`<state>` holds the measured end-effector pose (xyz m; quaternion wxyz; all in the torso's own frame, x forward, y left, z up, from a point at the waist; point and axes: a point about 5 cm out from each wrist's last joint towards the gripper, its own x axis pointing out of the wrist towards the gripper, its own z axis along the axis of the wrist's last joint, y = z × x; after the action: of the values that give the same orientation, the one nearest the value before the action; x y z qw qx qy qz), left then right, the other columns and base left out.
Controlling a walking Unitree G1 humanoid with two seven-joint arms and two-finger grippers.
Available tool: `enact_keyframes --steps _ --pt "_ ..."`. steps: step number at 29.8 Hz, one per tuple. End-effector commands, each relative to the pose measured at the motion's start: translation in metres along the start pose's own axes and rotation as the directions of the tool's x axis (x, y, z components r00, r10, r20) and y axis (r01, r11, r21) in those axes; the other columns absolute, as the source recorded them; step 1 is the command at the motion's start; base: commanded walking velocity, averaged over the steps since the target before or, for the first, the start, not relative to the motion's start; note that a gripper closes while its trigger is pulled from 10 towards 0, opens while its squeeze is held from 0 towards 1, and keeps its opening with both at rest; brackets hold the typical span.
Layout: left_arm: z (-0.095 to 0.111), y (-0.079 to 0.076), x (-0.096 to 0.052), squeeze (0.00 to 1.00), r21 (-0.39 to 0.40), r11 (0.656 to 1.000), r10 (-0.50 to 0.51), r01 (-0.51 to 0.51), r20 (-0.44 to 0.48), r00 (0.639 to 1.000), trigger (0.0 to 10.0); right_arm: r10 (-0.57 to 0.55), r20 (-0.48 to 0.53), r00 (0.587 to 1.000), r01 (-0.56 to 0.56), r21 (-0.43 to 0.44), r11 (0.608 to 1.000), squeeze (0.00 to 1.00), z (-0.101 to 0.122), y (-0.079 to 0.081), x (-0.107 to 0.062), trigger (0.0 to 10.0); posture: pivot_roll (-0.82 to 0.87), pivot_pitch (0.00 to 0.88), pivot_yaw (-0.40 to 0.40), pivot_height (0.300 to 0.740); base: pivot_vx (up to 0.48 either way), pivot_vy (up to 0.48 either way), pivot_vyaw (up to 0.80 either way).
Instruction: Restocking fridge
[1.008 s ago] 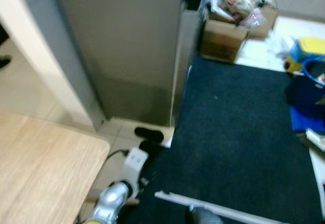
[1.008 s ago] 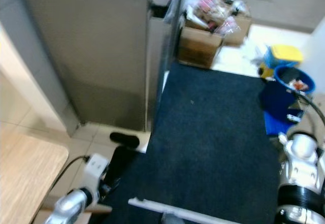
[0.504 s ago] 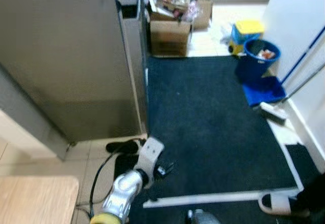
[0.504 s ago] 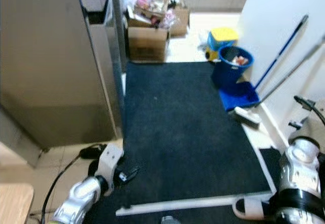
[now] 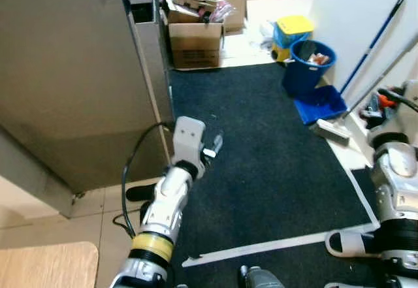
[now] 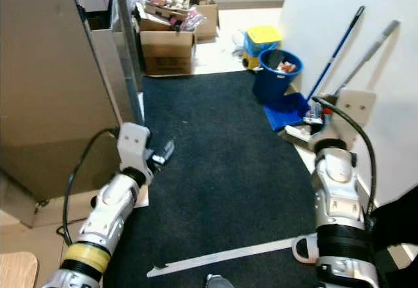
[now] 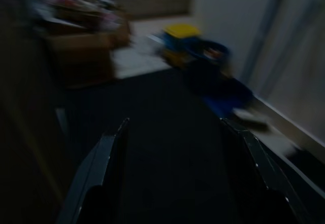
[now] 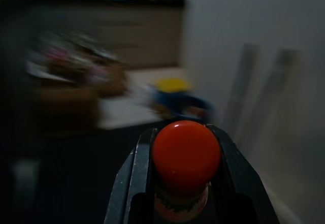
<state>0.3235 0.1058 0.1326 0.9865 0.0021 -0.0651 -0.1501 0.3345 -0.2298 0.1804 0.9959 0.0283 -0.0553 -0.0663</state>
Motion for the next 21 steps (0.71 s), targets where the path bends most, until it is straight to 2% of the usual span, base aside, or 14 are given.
enact_keyframes --steps 1,2,3,5,6,8,11,12,13,15,16,17,18,21 --pt "0.017 0.004 0.003 0.0 -0.003 1.0 0.028 -0.028 0.048 0.998 10.0 0.172 0.044 0.984 -0.175 0.103 0.979 0.0 0.007 0.03 -0.005 10.0 -0.05 0.113 -0.033 0.74 0.0 0.0 0.0" --pt "0.022 0.005 0.003 0.0 0.021 0.999 0.029 -0.03 0.065 0.997 10.0 0.24 0.041 0.97 -0.244 0.183 0.952 0.0 0.005 0.043 -0.009 10.0 -0.05 0.114 -0.034 0.74 0.0 0.0 0.0" --pt "0.022 0.005 0.003 0.0 0.021 0.999 0.029 -0.03 0.065 0.997 10.0 0.24 0.041 0.97 -0.244 0.183 0.952 0.0 0.005 0.043 -0.009 10.0 -0.05 0.114 -0.034 0.74 0.0 0.0 0.0" --pt "0.027 0.002 0.001 0.0 0.068 0.998 0.008 -0.014 0.089 0.996 10.0 0.383 0.038 0.923 -0.378 0.274 0.884 0.0 0.0 0.066 -0.019 10.0 -0.05 0.114 -0.035 0.74 0.0 0.0 0.0" --pt "0.027 0.002 0.001 0.0 0.068 0.998 0.008 -0.014 0.089 0.996 10.0 0.383 0.038 0.923 -0.378 0.274 0.884 0.0 0.0 0.066 -0.019 10.0 -0.05 0.114 -0.035 0.74 0.0 0.0 0.0" --pt "0.027 -0.007 -0.002 0.0 0.059 0.998 -0.005 0.0 0.09 0.996 10.0 0.525 0.013 0.851 -0.505 0.295 0.811 0.0 -0.013 0.087 -0.036 10.0 -0.04 0.117 -0.038 0.74 0.0 0.0 0.0" --pt "0.026 -0.01 -0.003 0.0 0.03 1.0 0.004 -0.006 0.08 0.997 10.0 0.562 -0.001 0.827 -0.537 0.297 0.79 0.0 -0.019 0.093 -0.043 10.0 -0.04 0.117 -0.038 0.74 0.0 0.0 0.0" --pt "0.025 -0.017 -0.004 0.0 -0.021 1.0 0.017 -0.016 0.069 0.997 10.0 0.58 -0.02 0.815 -0.55 0.29 0.783 0.0 -0.025 0.094 -0.048 10.0 -0.05 0.118 -0.042 0.74 0.0 0.0 0.0" --pt "0.025 -0.017 -0.004 0.0 -0.021 1.0 0.017 -0.016 0.069 0.997 10.0 0.58 -0.02 0.815 -0.55 0.29 0.783 0.0 -0.025 0.094 -0.048 10.0 -0.05 0.118 -0.042 0.74 0.0 0.0 0.0" --pt "0.026 -0.022 -0.003 0.0 -0.052 0.998 0.044 -0.041 0.062 0.997 10.0 0.532 -0.04 0.846 -0.504 0.271 0.82 0.0 -0.029 0.086 -0.044 10.0 -0.05 0.118 -0.043 0.74 0.0 0.0 0.0" --pt "0.026 -0.022 -0.003 0.0 -0.052 0.998 0.044 -0.041 0.062 0.997 10.0 0.532 -0.04 0.846 -0.504 0.271 0.82 0.0 -0.029 0.086 -0.044 10.0 -0.05 0.118 -0.043 0.74 0.0 0.0 0.0" --pt "0.025 -0.017 -0.001 0.0 -0.118 0.983 0.148 -0.143 0.035 0.988 10.0 0.441 -0.064 0.895 -0.418 0.227 0.88 0.0 -0.032 0.07 -0.036 10.0 -0.06 0.119 -0.048 0.74 0.0 0.0 0.0" --pt "0.024 -0.014 -0.001 0.0 -0.134 0.974 0.187 -0.182 0.024 0.982 10.0 0.413 -0.072 0.908 -0.391 0.21 0.896 0.0 -0.032 0.064 -0.034 10.0 -0.06 0.119 -0.048 0.74 0.0 0.0 0.0" --pt "0.022 -0.01 -0.002 0.0 -0.117 0.97 0.216 -0.213 0.014 0.976 10.0 0.371 -0.083 0.925 -0.353 0.179 0.918 0.0 -0.034 0.057 -0.032 10.0 -0.06 0.119 -0.053 0.74 0.0 0.0 0.0"
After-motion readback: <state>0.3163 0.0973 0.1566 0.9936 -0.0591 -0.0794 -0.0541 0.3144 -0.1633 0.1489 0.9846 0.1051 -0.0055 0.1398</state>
